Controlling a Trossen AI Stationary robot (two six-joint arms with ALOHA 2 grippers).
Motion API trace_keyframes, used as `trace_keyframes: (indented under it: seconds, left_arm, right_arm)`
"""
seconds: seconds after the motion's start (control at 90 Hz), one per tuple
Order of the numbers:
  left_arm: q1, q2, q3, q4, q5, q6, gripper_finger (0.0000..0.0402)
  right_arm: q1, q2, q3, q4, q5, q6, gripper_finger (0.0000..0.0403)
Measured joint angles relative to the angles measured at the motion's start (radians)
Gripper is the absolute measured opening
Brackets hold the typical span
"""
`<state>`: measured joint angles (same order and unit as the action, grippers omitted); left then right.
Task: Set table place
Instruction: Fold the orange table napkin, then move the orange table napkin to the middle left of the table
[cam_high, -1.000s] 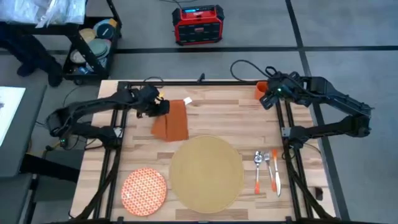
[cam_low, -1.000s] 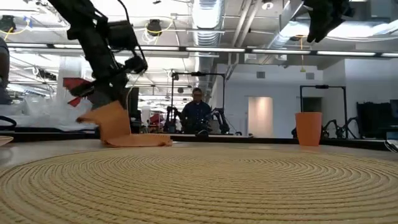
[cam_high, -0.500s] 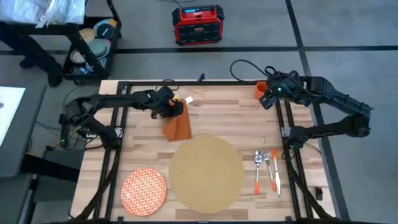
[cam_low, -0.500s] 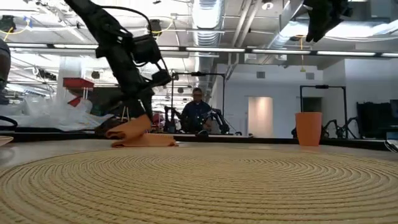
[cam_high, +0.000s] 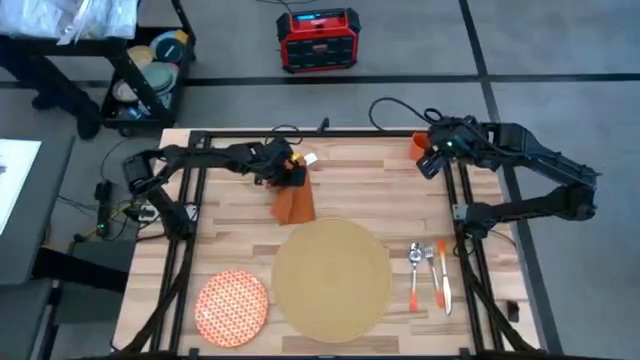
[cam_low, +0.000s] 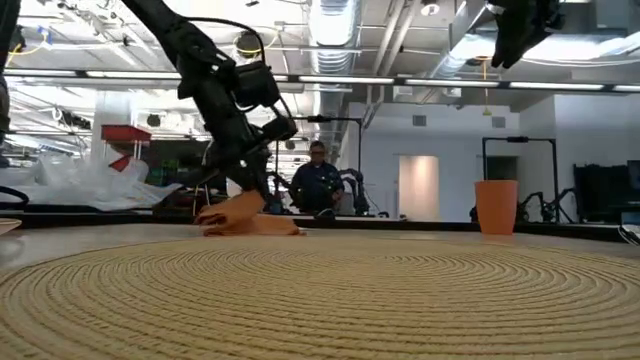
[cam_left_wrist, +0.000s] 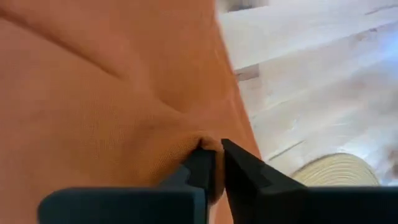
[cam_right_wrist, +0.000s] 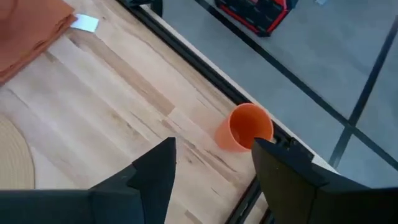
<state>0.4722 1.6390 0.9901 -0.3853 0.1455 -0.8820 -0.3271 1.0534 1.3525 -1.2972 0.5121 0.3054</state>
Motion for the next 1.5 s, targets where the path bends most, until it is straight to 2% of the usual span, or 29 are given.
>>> trace_keyframes:
  seconds: [0.178,0.289,0.467,0.711,0.889,1.2,1.5]
  left_arm:
    - [-0.024,-0.001,0.06,-0.005,-0.024,0.062,0.0071]
    - [-0.04,-0.001,0.066,-0.013,-0.073,0.059,0.0087]
    - [-0.046,-0.001,0.066,-0.025,-0.082,0.026,0.0103]
    - [-0.043,-0.001,0.066,0.125,-0.109,-0.048,0.0105]
    - [-0.04,0.022,0.067,0.138,-0.114,-0.054,0.0105]
    - [-0.1,0.221,0.066,0.179,0.036,-0.133,0.0105]
    - [-0.098,0.14,0.145,0.169,0.004,-0.121,0.0105]
  right_arm:
    - [0.0,0.0,0.0,0.004,-0.035,-0.001,0.0215]
    - [0.0,0.0,0.0,0.005,-0.044,-0.003,0.0221]
    - [0.0,0.0,0.0,0.005,-0.045,-0.024,0.0227]
    - [0.0,0.0,0.0,0.028,-0.045,-0.027,0.0228]
    - [0.0,0.0,0.0,0.03,-0.045,-0.03,0.0228]
    - [-0.001,0.0,0.0,0.03,-0.045,-0.027,0.0228]
    - [-0.001,0.0,0.0,0.028,-0.045,-0.026,0.0228]
